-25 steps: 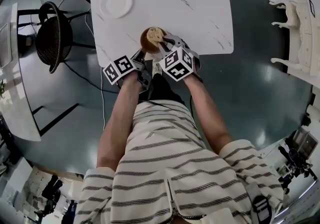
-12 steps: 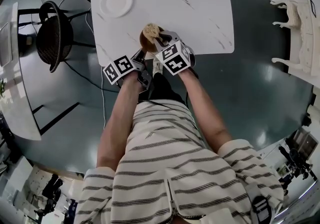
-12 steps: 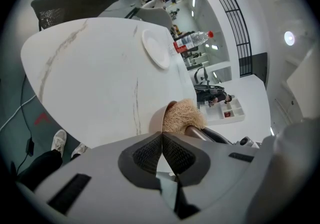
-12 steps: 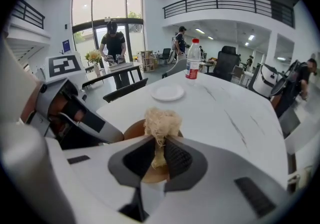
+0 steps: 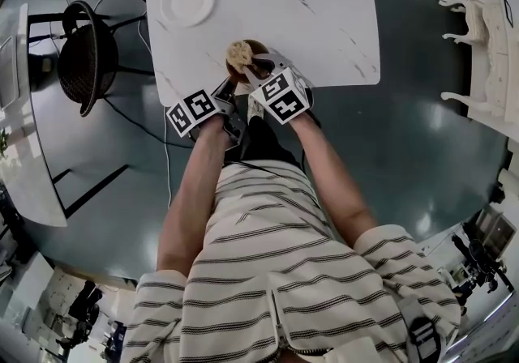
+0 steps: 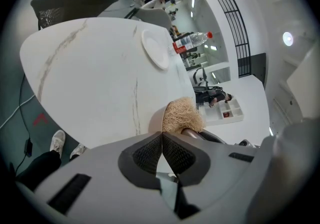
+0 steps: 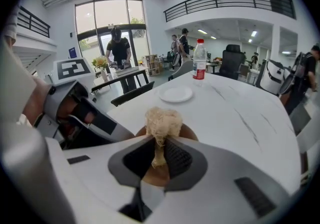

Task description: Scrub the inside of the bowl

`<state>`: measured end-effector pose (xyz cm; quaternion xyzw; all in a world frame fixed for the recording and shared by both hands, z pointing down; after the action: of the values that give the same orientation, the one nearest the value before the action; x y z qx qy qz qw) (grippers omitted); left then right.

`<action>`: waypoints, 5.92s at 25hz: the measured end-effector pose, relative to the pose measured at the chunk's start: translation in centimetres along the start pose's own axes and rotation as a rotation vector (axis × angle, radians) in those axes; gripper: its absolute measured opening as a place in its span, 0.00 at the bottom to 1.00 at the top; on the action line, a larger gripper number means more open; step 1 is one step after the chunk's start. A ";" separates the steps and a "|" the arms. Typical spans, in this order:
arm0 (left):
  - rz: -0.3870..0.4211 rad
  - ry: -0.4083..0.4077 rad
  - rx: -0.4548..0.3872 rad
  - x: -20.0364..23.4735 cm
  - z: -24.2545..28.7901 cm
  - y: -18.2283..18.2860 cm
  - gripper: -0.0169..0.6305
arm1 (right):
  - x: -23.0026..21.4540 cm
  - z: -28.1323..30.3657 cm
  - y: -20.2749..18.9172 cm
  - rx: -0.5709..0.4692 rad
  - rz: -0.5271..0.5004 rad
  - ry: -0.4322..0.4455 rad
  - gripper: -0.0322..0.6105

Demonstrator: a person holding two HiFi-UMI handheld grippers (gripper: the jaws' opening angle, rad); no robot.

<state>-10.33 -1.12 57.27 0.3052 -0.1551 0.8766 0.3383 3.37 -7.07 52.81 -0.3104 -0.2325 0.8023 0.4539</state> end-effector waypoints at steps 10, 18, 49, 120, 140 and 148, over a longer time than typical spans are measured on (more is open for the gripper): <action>0.011 0.006 -0.003 0.0 0.0 0.1 0.04 | 1.0 -0.8 -0.7 0.065 -0.082 0.055 0.15; 0.018 0.013 -0.004 -0.1 -0.1 0.1 0.04 | 1.1 -1.5 -1.3 0.096 -0.134 0.077 0.15; 0.047 0.011 -0.004 0.0 -0.2 0.4 0.04 | -0.9 -1.0 -0.7 0.011 0.043 0.000 0.15; 0.635 -0.209 -0.702 -17.4 -22.0 4.7 0.03 | 7.4 -20.5 12.7 -0.712 0.085 -0.255 0.15; 0.896 -0.194 -1.025 -22.2 -28.4 2.9 0.03 | 11.6 -24.0 16.3 -0.827 -0.089 -0.333 0.15; 0.951 -0.157 -1.108 -23.3 -29.4 2.1 0.03 | 12.4 -25.3 17.1 -0.856 -0.152 -0.387 0.15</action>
<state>-10.84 -0.14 19.71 0.0511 -0.7151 0.6970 0.0140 6.41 -2.12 20.31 -0.2965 -0.6446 0.6419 0.2908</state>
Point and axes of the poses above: the fingertips, and each gripper's own axes: z forward along the fingers, x to its left, y out of its top, the point moved 9 cm from there along -z, backward along the fingers, and after that the axes turned 15 degrees about y, right-handed, at the moved point
